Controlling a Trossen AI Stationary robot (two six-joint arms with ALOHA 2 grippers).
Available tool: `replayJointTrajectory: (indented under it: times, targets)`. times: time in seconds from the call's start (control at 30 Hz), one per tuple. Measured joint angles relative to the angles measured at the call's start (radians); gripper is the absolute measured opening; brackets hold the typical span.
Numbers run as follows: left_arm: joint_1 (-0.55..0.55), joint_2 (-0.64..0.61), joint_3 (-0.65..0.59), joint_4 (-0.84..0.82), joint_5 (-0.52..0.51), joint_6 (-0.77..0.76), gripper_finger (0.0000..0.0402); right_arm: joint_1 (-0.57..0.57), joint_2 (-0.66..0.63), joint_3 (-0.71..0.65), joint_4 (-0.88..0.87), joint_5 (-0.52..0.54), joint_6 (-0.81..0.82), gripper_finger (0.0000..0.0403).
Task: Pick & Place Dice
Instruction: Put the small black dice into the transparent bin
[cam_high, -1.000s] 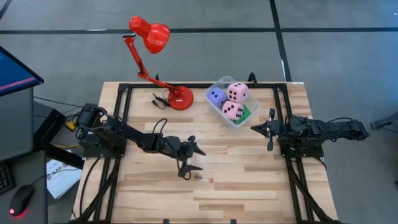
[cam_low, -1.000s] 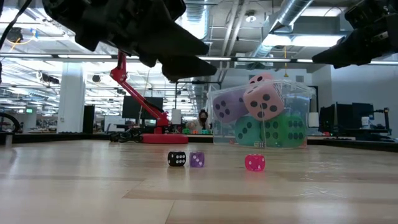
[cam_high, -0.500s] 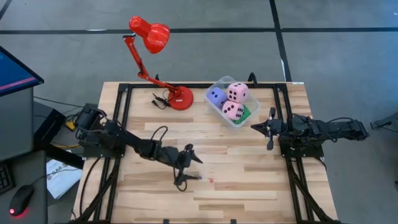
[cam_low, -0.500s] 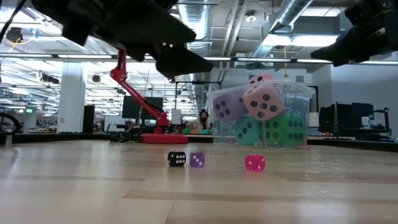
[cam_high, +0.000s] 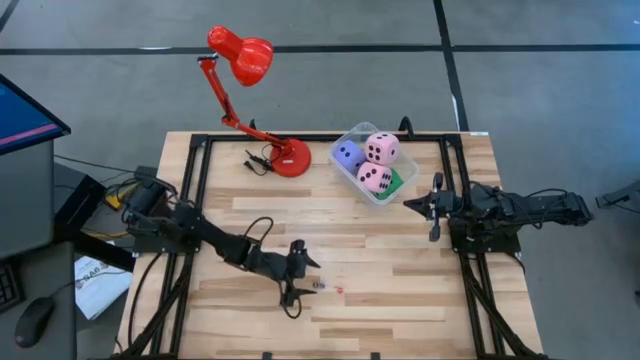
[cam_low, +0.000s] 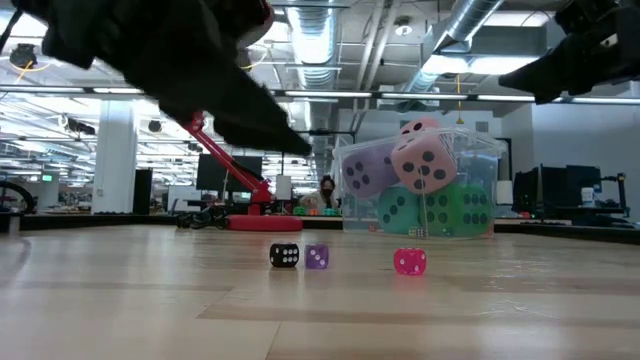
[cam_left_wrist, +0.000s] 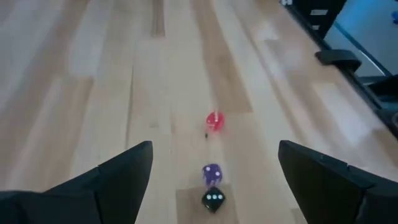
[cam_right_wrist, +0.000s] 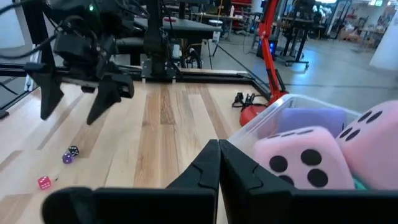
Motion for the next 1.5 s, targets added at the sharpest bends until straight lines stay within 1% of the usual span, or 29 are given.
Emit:
replayJointTrajectory:
  times: [0.2, 0.3, 0.47, 0.7, 0.87, 0.97, 1.07, 1.33, 1.5]
  targets:
    - [-0.011, 0.114, 0.0, 0.079, 0.0, -0.03, 0.0337, 0.0, 0.0, 0.0, -0.033, -0.011, 0.018, 0.0]
    - [-0.024, 0.154, 0.0, 0.09, 0.001, -0.044, 0.0337, 0.0, 0.0, 0.0, -0.032, -0.011, 0.017, 0.0]
    - [-0.031, 0.189, 0.0, 0.092, -0.01, -0.1, 0.0337, 0.0, 0.0, 0.0, -0.032, -0.011, 0.017, 0.0]
    - [-0.031, 0.249, 0.005, 0.155, -0.034, -0.101, 0.0337, 0.0, 0.0, 0.0, -0.031, -0.011, 0.017, 0.0]
    - [-0.031, 0.251, 0.006, 0.157, -0.035, -0.097, 0.0333, 0.0, 0.0, 0.0, -0.032, -0.011, 0.017, 0.0]
    - [-0.031, 0.251, 0.006, 0.154, -0.036, -0.098, 0.0316, 0.0, 0.0, 0.0, -0.032, -0.011, 0.017, 0.0]
    - [-0.03, 0.251, 0.005, 0.151, -0.037, -0.098, 0.0288, 0.0, 0.0, 0.0, -0.031, -0.011, 0.017, 0.0]
    - [-0.028, 0.252, 0.005, 0.146, -0.045, -0.099, 0.0191, 0.0, 0.0, 0.0, -0.032, -0.011, 0.017, 0.0]
    - [-0.027, 0.253, 0.005, 0.143, -0.045, -0.1, 0.0143, 0.0, 0.0, 0.0, -0.032, -0.011, 0.017, 0.0]
